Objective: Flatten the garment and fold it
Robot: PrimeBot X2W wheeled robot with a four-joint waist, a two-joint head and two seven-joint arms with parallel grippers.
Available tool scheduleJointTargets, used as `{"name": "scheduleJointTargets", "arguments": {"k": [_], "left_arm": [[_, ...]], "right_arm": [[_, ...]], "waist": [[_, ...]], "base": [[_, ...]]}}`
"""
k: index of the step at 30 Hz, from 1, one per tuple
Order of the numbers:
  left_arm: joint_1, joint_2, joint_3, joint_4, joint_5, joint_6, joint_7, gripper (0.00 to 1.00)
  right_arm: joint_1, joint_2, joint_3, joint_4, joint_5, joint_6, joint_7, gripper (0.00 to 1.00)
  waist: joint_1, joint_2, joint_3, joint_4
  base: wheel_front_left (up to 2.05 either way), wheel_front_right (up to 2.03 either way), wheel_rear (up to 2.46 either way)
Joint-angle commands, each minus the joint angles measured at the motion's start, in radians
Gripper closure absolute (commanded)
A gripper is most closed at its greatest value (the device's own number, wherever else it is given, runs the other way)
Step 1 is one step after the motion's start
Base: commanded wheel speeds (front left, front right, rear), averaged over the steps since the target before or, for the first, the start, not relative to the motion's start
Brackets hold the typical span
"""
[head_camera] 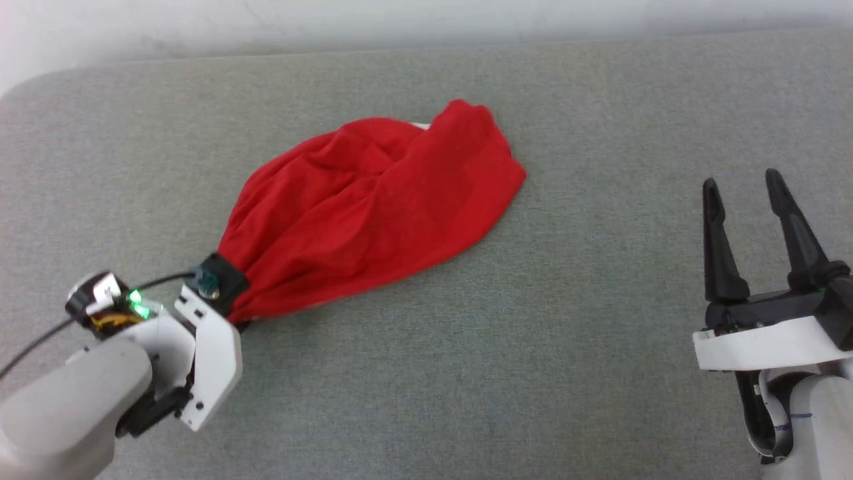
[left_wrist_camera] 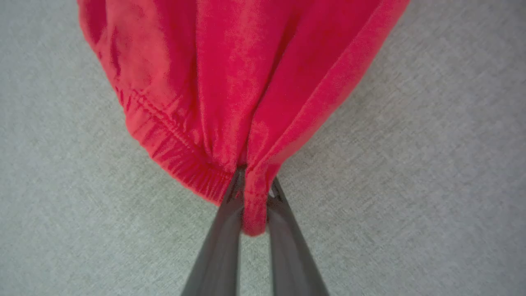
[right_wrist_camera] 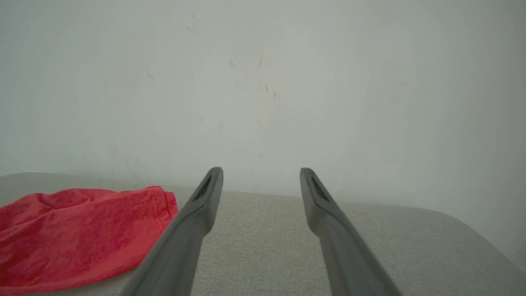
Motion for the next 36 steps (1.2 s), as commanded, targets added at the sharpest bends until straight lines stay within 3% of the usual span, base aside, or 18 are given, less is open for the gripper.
{"name": "scheduleJointTargets", "arguments": {"k": [1,5,6,10,17,20,24,27,31,36], "left_arm": [[0.027,-0.004,-0.005,0.010,-0.013,0.011,0.003,1.00],[0.058,-0.027,-0.010,0.061,-0.016,0.024,-0.027,0.99],[0.060,-0.037,-0.006,0.069,-0.011,0.033,-0.052,0.00],[0.084,-0.061,0.039,0.074,-0.014,0.084,-0.186,0.00],[0.159,-0.071,0.151,-0.026,-0.005,0.272,-0.463,0.00],[0.201,-0.079,0.187,-0.076,0.006,0.357,-0.537,0.00],[0.252,-0.128,0.281,-0.132,0.050,0.487,-0.579,0.00],[0.300,-0.199,0.413,-0.197,0.146,0.570,-0.581,0.00],[0.403,-0.299,0.581,-0.252,0.291,0.616,-0.582,0.00],[0.496,-0.435,0.731,-0.278,0.417,0.584,-0.582,0.00]], "right_arm": [[0.004,0.000,0.004,0.009,0.003,-0.001,-0.005,0.00],[0.008,-0.008,0.009,0.030,0.006,-0.001,-0.005,0.00],[0.010,-0.009,0.009,0.033,0.006,-0.001,-0.005,0.00],[0.013,-0.026,0.016,0.042,0.005,-0.001,-0.005,0.00],[-0.058,-0.113,0.080,0.090,0.014,-0.001,-0.005,0.00],[-0.129,-0.165,0.139,0.155,0.030,-0.001,-0.003,0.00],[-0.266,-0.239,0.267,0.268,0.095,-0.001,0.106,0.00],[-0.382,-0.299,0.396,0.347,0.180,-0.001,0.244,0.00],[-0.527,-0.372,0.599,0.434,0.347,-0.001,0.472,0.00],[-0.667,-0.424,0.783,0.513,0.531,-0.001,0.742,0.00]], "waist": [[0.0000,0.0000,-0.008,0.011],[0.0000,0.0000,-0.023,0.020],[0.0000,0.0000,-0.029,0.022],[0.0000,0.0000,-0.064,0.031],[0.0000,0.0000,-0.102,0.069],[0.0000,0.0000,-0.104,0.090],[0.0000,0.0000,-0.091,0.120],[0.0000,0.0000,-0.071,0.144],[0.0000,0.0000,-0.042,0.175],[0.0000,0.0000,0.001,0.221]], "base": [[0.00,0.00,0.00],[0.00,0.00,0.00],[0.00,0.00,0.00],[0.00,0.00,0.00],[0.00,0.00,0.00],[0.00,0.00,0.00],[0.00,0.00,0.00],[0.00,0.00,0.00],[0.00,0.00,0.00],[0.00,0.00,0.00]]}}
